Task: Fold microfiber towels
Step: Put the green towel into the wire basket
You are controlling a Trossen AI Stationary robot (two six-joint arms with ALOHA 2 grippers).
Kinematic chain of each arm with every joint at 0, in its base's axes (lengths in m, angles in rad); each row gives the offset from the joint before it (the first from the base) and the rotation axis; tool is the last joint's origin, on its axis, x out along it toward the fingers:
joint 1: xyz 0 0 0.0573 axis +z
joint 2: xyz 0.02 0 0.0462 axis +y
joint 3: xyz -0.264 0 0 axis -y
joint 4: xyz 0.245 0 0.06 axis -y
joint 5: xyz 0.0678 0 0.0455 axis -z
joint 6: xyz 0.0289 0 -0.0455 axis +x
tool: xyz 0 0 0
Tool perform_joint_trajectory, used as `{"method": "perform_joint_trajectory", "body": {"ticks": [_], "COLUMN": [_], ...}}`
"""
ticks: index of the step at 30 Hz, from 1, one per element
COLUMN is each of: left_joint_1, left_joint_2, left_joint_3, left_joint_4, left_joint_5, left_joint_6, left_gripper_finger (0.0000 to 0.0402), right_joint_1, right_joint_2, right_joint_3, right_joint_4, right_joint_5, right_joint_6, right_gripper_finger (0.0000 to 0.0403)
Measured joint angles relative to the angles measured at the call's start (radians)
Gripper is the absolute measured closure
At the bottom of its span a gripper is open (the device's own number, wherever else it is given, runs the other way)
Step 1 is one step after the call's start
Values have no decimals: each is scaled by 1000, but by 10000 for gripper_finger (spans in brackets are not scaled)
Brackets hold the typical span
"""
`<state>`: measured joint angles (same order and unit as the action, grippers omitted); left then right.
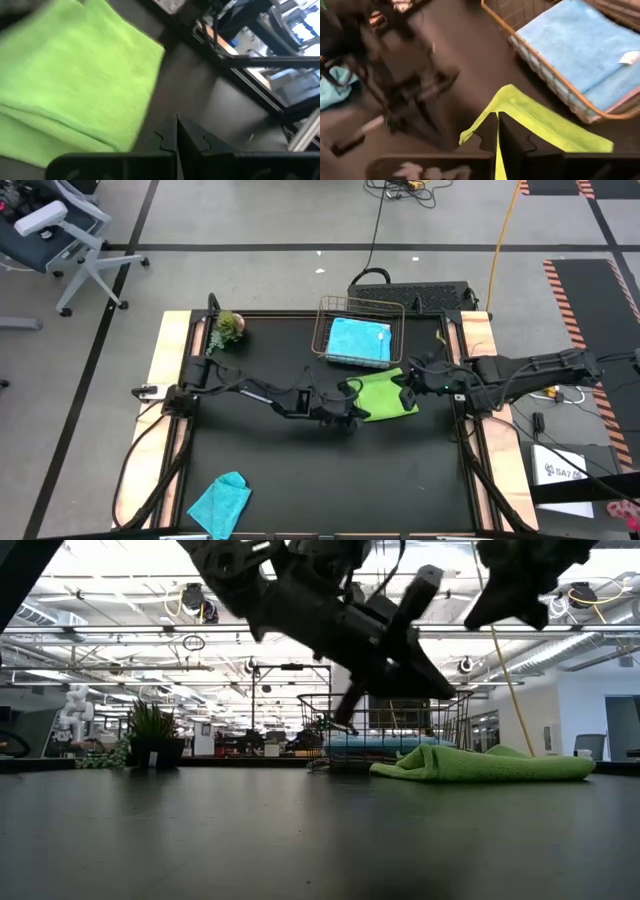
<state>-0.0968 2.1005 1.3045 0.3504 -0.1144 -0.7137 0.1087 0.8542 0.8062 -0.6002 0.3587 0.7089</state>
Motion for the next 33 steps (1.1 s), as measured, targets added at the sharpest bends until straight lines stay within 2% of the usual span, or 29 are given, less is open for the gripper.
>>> {"method": "perform_joint_trajectory", "body": {"ticks": [4, 8, 12, 14, 17, 21, 23, 26, 29, 33], "left_joint_1": [-34, -51, -44, -38, -30, -34, -51, -81, -78, -37], "left_joint_2": [55, 127, 175, 178, 173, 136, 92, 23, 8, 46], "left_joint_3": [24, 93, 203, 240, 262, 259, 258, 263, 263, 259], "left_joint_4": [27, -12, -249, -396, -485, -512, -490, -460, -468, -465], "left_joint_5": [-24, -66, -113, -124, -122, -50, -49, -172, -310, -299], "left_joint_6": [-53, -53, -21, -5, 6, 8, 14, 69, 120, 108], "left_gripper_finger": [398, 399, 400, 398, 398, 399, 400, 400, 399, 400], "right_joint_1": [68, 116, 152, 164, 179, 183, 182, 183, 182, 182], "right_joint_2": [-27, -26, -9, -1, 2, 1, 1, 1, 0, 1], "right_joint_3": [0, 0, -1, -1, -1, -1, -1, -1, -1, -1], "right_joint_4": [6, 37, 75, 89, 83, 87, 85, 87, 89, 95], "right_joint_5": [109, 163, 164, 167, 167, 166, 166, 166, 166, 163], "right_joint_6": [42, 50, 41, 39, 36, 28, 18, 9, 5, 4], "right_gripper_finger": [401, 402, 402, 403, 403, 403, 403, 403, 403, 403]}}
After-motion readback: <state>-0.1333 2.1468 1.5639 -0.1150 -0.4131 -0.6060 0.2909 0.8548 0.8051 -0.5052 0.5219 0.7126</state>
